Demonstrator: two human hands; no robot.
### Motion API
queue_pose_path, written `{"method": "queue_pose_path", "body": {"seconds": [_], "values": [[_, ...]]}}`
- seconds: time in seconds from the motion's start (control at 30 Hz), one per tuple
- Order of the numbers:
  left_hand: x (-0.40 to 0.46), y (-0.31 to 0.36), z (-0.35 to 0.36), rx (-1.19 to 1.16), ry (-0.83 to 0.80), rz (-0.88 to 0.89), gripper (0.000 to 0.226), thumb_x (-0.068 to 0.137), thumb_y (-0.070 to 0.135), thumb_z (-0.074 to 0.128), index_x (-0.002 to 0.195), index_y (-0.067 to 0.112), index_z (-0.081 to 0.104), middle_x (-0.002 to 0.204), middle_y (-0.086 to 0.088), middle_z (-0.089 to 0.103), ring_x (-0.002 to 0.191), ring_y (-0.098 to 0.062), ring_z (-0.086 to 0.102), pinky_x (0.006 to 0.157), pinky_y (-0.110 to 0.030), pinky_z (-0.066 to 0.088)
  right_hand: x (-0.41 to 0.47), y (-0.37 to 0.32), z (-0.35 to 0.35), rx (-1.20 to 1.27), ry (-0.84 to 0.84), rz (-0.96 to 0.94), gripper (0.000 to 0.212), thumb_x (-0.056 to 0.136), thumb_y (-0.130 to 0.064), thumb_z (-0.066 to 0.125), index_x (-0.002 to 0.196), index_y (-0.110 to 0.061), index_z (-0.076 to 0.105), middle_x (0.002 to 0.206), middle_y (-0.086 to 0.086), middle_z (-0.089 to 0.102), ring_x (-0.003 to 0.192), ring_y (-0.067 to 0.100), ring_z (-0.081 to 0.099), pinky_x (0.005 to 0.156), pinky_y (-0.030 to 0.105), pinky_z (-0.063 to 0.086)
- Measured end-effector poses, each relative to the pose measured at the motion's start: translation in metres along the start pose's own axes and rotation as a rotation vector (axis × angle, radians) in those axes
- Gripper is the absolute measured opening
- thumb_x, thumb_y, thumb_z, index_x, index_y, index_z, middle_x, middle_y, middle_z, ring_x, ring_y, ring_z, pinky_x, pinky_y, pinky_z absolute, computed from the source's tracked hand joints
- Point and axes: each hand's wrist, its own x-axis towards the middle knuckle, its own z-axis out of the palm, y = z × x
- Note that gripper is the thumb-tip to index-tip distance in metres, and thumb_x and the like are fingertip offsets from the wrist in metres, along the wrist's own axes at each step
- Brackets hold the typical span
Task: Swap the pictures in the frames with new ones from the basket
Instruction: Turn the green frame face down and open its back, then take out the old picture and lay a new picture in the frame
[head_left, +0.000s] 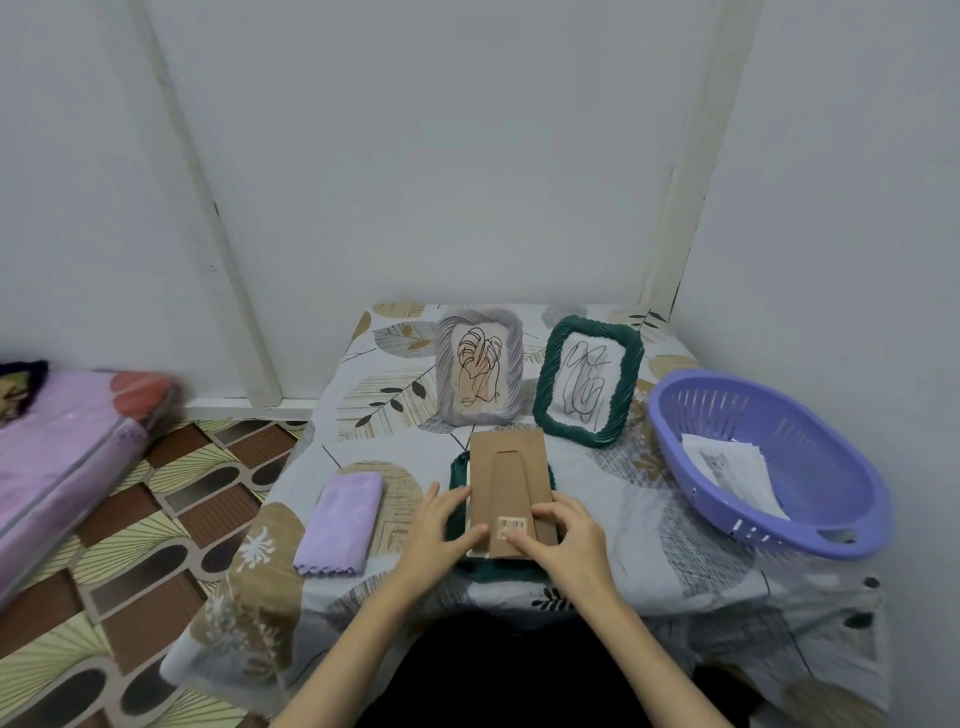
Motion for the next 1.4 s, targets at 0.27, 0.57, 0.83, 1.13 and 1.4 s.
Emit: {"method": "queue_pose_path", "body": {"seconds": [0.27, 0.57, 0.83, 1.13, 1.4], "values": [[0.004, 0.020, -0.007, -0.641, 0.034, -0.110, 0.067, 0.078, 0.005, 0.070, 0.135, 0.025, 0.039, 0.117, -0.007, 0.058, 0.101, -0.028, 0.064, 0.085, -0.043, 0.054, 0.008, -0.017, -0.009, 0.075, -0.118, -0.043, 0.036, 0.068, -0.020, 0.081, 0.101, -0.010, 0.070, 0.107, -0.012, 0.050, 0.095, 0.007, 0.053, 0.070, 0.007, 0.039], [-0.001, -0.015, -0.050, -0.585, 0.176, -0.269, 0.066, 0.082, -0.015, 0.053, 0.139, 0.011, 0.035, 0.128, -0.011, 0.050, 0.109, -0.024, 0.052, 0.098, -0.043, 0.044, 0.022, 0.022, -0.006, -0.414, 0.026, 0.017, 0.037, 0.087, -0.008, 0.051, 0.124, -0.009, 0.056, 0.110, 0.017, 0.051, 0.104, 0.036, 0.050, 0.094, 0.039, 0.040], [-0.008, -0.037, -0.074, -0.339, 0.154, -0.295, 0.060, 0.085, -0.007, 0.055, 0.140, 0.003, 0.033, 0.136, -0.010, 0.045, 0.113, -0.019, 0.047, 0.097, -0.031, 0.039, 0.031, 0.027, -0.017, -0.624, -0.028, 0.062, 0.040, 0.091, -0.020, 0.043, 0.130, -0.025, 0.051, 0.115, 0.011, 0.065, 0.110, 0.029, 0.056, 0.092, 0.037, 0.040], [-0.004, -0.020, -0.060, 0.658, -0.148, -0.294, 0.053, 0.090, 0.035, 0.038, 0.139, 0.016, 0.035, 0.145, -0.020, 0.027, 0.128, -0.038, 0.027, 0.108, -0.039, 0.023, 0.031, 0.032, -0.024, -0.655, -0.020, 0.090, 0.039, 0.092, -0.027, 0.045, 0.130, -0.031, 0.050, 0.118, 0.005, 0.065, 0.113, 0.026, 0.054, 0.094, 0.037, 0.034], [0.014, 0.000, -0.039, 0.448, 0.075, -0.019, 0.061, 0.082, 0.055, 0.037, 0.124, 0.015, 0.054, 0.136, -0.002, 0.049, 0.123, -0.026, 0.038, 0.103, -0.032, 0.027, 0.028, 0.023, -0.025, -0.678, -0.008, 0.042, 0.044, 0.088, -0.049, 0.046, 0.128, -0.032, 0.051, 0.114, 0.000, 0.054, 0.111, 0.022, 0.045, 0.091, 0.036, 0.033]]}}
